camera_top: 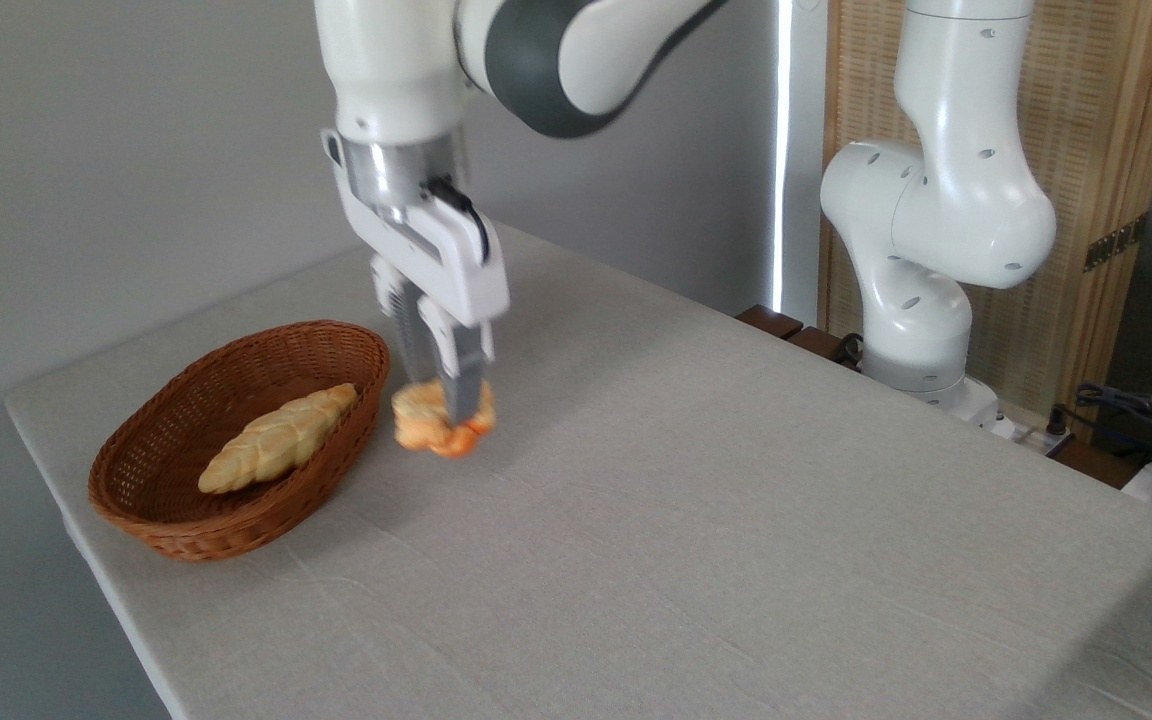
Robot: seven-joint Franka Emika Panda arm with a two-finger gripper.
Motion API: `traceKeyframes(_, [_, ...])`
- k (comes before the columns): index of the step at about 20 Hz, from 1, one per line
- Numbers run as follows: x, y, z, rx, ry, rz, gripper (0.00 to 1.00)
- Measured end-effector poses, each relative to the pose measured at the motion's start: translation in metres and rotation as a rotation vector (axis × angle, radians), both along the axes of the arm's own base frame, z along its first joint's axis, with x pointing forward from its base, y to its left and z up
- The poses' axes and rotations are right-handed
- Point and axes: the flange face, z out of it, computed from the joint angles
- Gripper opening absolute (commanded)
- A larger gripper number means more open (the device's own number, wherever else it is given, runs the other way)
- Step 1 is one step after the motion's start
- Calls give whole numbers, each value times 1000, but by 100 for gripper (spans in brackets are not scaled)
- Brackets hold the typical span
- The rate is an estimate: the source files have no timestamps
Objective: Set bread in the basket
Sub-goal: 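Lift the bun and carry it into the wicker basket, then open the gripper to release the bun and raise it away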
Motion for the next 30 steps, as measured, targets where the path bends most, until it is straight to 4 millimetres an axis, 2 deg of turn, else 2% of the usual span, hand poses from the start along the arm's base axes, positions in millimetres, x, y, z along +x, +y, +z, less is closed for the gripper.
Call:
traceKeyframes(3, [5,-37,10,-51,-10,47,59])
traceKeyframes(6, [14,-79,2,-120,-36,103,60])
traceKeyframes(7, [18,-90,-1,-152,-51,131,63])
traceKeyframes(9, [26,-108,-7,-208,-86,186,79])
traceKeyframes(10, [29,-116,-11,-228,-102,213,95])
traceKeyframes(11, [31,-125,-15,-244,-114,239,100])
traceKeyframes(13, [36,-139,-26,-272,-123,288,100])
traceKeyframes(17, [45,-144,-42,-295,-130,330,100])
traceKeyframes(23, [51,-145,-50,-299,-124,337,100])
traceKeyframes(27, [52,-144,-44,-304,-135,338,100])
traceKeyframes(30, [52,-130,-24,-287,-140,345,100])
